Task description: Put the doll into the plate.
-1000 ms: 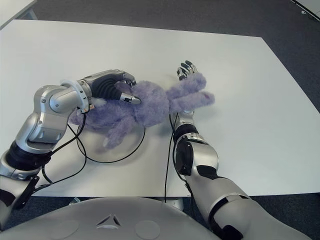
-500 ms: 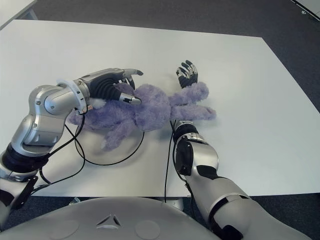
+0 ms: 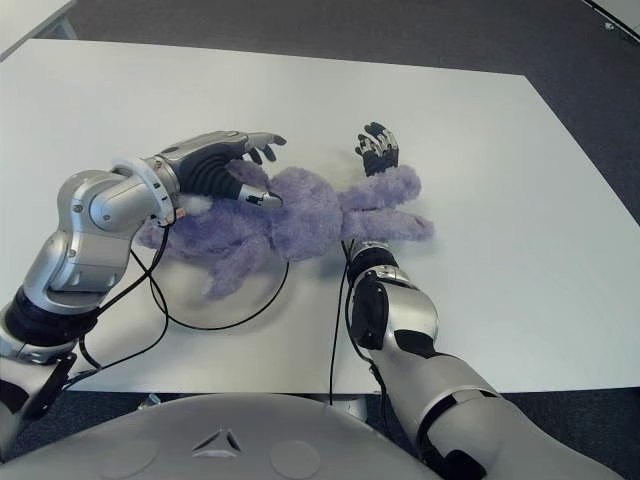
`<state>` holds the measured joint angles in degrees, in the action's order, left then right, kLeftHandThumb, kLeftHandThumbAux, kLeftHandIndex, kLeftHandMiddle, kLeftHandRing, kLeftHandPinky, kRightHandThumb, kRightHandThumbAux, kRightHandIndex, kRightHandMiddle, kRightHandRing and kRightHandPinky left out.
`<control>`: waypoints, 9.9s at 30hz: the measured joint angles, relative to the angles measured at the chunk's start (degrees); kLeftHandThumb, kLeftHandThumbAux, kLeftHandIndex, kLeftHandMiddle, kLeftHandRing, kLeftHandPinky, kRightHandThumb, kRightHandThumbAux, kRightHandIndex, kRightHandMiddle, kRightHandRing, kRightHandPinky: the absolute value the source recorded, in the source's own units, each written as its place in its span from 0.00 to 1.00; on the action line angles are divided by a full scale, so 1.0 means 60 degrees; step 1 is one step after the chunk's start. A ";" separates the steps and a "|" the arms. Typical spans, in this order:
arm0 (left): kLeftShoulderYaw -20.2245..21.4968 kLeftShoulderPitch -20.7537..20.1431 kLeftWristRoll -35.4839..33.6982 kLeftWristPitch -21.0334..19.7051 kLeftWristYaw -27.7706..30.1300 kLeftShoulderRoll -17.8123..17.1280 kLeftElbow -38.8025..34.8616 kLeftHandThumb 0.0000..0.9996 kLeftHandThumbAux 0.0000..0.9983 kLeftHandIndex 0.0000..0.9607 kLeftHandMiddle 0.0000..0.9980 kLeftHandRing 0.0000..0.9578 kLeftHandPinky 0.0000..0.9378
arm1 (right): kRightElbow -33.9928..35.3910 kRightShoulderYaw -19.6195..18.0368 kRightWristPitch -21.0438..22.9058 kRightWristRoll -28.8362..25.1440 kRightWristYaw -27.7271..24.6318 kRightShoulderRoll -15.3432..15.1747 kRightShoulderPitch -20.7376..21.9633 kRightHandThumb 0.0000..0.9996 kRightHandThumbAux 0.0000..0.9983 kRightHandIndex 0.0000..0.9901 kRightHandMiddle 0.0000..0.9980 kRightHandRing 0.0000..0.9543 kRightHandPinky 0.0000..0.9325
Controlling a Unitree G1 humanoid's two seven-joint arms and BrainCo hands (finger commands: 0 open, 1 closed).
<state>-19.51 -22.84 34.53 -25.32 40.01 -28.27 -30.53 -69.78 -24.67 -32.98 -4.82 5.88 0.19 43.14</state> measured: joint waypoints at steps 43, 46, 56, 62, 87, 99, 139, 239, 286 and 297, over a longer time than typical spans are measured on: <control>0.1010 -0.0941 0.0987 0.1500 -0.1378 -0.0565 0.1197 0.01 0.26 0.00 0.00 0.00 0.00 | 0.0001 0.0051 -0.0024 0.0060 -0.0566 -0.0023 0.0001 0.45 0.82 0.27 0.27 0.29 0.34; 0.1138 -0.1042 0.0903 0.1837 -0.1487 -0.0668 0.1485 0.00 0.24 0.00 0.00 0.00 0.00 | 0.0000 0.0078 -0.0023 0.0060 -0.0565 -0.0028 0.0000 0.46 0.82 0.26 0.27 0.29 0.35; 0.1283 -0.1468 0.0703 0.2215 -0.1540 -0.0893 0.1977 0.02 0.18 0.00 0.00 0.00 0.00 | 0.0000 0.0178 -0.0023 0.0073 -0.0554 -0.0037 -0.0005 0.47 0.81 0.26 0.27 0.29 0.34; 0.1318 -0.1737 0.0601 0.2027 -0.1389 -0.0931 0.2016 0.03 0.16 0.00 0.00 0.00 0.00 | 0.0000 0.0200 -0.0023 0.0084 -0.0532 -0.0035 -0.0005 0.45 0.82 0.26 0.26 0.28 0.33; 0.2171 -0.2288 -0.0251 0.1618 0.0105 -0.2202 0.2082 0.00 0.22 0.00 0.00 0.00 0.00 | 0.0001 0.0201 -0.0024 0.0077 -0.0534 0.0001 0.0005 0.47 0.82 0.26 0.26 0.29 0.34; 0.3596 -0.1818 -0.1402 0.2562 0.0131 -0.3292 0.3208 0.00 0.33 0.00 0.00 0.00 0.00 | 0.0000 0.0191 -0.0024 0.0063 -0.0571 -0.0035 -0.0004 0.47 0.81 0.26 0.27 0.29 0.34; 0.4965 0.0058 -0.2167 0.3344 -0.3167 -0.2203 0.6211 0.00 0.37 0.00 0.00 0.00 0.00 | -0.0031 -0.0333 -0.0003 -0.0020 -0.1084 -0.0167 -0.0026 0.46 0.82 0.27 0.27 0.30 0.35; 0.5776 -0.2038 -0.6432 0.9915 -0.6170 0.2944 1.5695 0.00 0.40 0.00 0.00 0.00 0.00 | -0.0087 -0.0264 0.0076 -0.0008 -0.1984 -0.0336 -0.0051 0.00 0.77 0.12 0.14 0.14 0.15; 0.6234 -0.2093 -0.6235 1.0102 -0.6334 0.3203 1.5984 0.00 0.64 0.00 0.02 0.01 0.04 | -0.0105 -0.0135 0.0101 0.0029 -0.1806 -0.0344 -0.0110 0.13 0.84 0.11 0.14 0.13 0.16; 0.6460 -0.2107 -0.6236 0.9420 -0.6519 0.3203 1.5989 0.00 0.71 0.02 0.03 0.02 0.06 | -0.0092 -0.0017 0.0200 0.0026 -0.1728 -0.0317 -0.0110 0.03 0.85 0.10 0.12 0.12 0.14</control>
<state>19.25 -35.48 -2.88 31.19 0.90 -9.06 65.40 -70.33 -24.78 -31.78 -4.66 -4.49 -1.72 42.48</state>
